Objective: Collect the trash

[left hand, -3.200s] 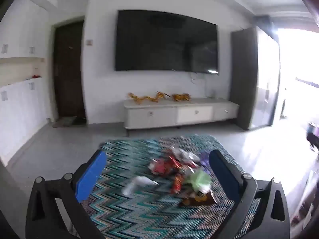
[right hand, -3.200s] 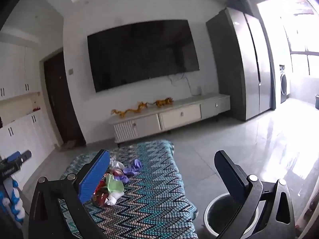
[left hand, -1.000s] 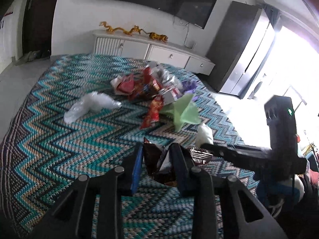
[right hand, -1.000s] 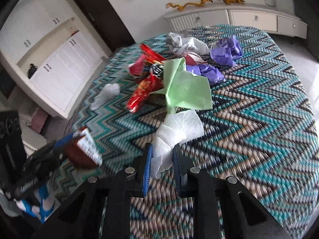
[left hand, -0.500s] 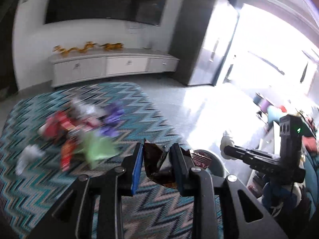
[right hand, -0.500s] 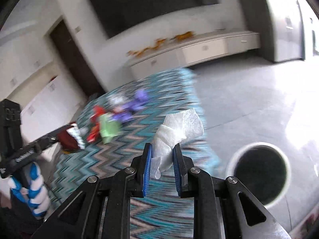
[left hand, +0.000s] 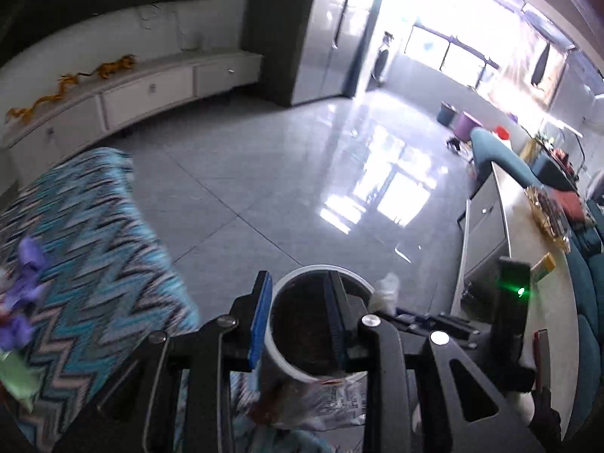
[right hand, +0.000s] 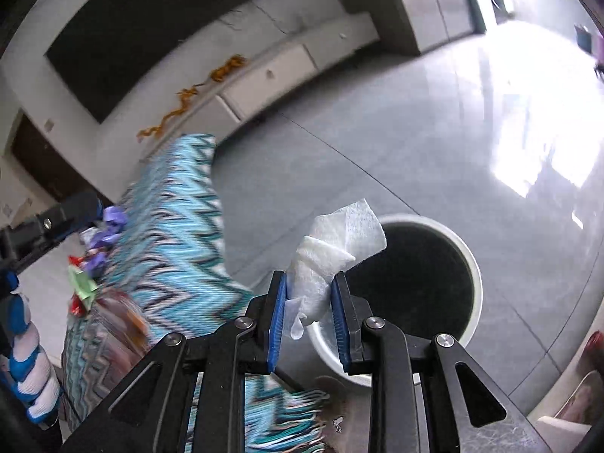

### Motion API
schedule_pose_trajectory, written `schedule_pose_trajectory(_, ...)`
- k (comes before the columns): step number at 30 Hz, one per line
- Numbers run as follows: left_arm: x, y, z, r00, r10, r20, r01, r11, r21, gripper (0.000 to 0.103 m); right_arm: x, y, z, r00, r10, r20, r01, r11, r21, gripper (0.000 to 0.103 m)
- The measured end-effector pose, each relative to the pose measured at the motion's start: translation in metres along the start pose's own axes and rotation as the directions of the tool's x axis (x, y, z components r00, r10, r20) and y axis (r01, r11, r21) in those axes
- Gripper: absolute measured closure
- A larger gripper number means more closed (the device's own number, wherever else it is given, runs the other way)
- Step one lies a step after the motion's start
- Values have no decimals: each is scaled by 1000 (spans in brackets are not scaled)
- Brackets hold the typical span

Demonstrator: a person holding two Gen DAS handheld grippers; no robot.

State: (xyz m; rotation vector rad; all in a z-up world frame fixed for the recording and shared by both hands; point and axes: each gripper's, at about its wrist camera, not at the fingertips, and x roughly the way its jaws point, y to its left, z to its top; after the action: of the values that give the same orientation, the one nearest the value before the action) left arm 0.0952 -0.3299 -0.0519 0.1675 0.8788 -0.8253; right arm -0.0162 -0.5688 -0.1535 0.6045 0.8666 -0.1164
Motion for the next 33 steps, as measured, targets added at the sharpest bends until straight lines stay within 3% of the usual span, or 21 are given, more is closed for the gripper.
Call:
schedule_pose_trajectory(4,34,-5,8,999,-31,-41,31,999,7,76,30,-27,1,999,-28,-26,29,999,38,75)
schedule_pose_trajectory(7,46,-2,7,997,-47,-64,47,999,-4,75,46,-40,-2,998,-46,-51,49,996,70,62)
schedule_pose_trajectory(11,54,4,5,994,-69,-83,67,997,-25,74,56,-50,-12,995,-66,-80,72,994,78,54)
schedule_pose_trajectory(14,48,6,3,995,-71,-69,69,997,-21,68,51,-60,-21,995,-61,-82,68,994,85,51)
schedule_pose_trajectory(17,39,7,1,997,-58,-46,57,998,-17,53,33,-70,-34,995,-68,-69,76,990,119,51)
schedule_pose_trajectory(22,20,9,-4,998,-64,-14,64,998,-16,52,4,-94,-70,993,-80,-90,97,975,201,51)
schedule_pose_trajectory(25,5,11,-8,997,-80,5,80,997,-16,52,10,-112,-108,979,-83,-185,135,947,291,51)
schedule_pose_trajectory(28,-10,15,-11,996,-86,9,86,996,-11,52,43,-124,-152,948,-37,-315,157,918,365,51)
schedule_pose_trajectory(33,-53,26,-26,993,-116,13,117,993,-31,52,115,-138,-209,890,78,-450,156,874,461,51)
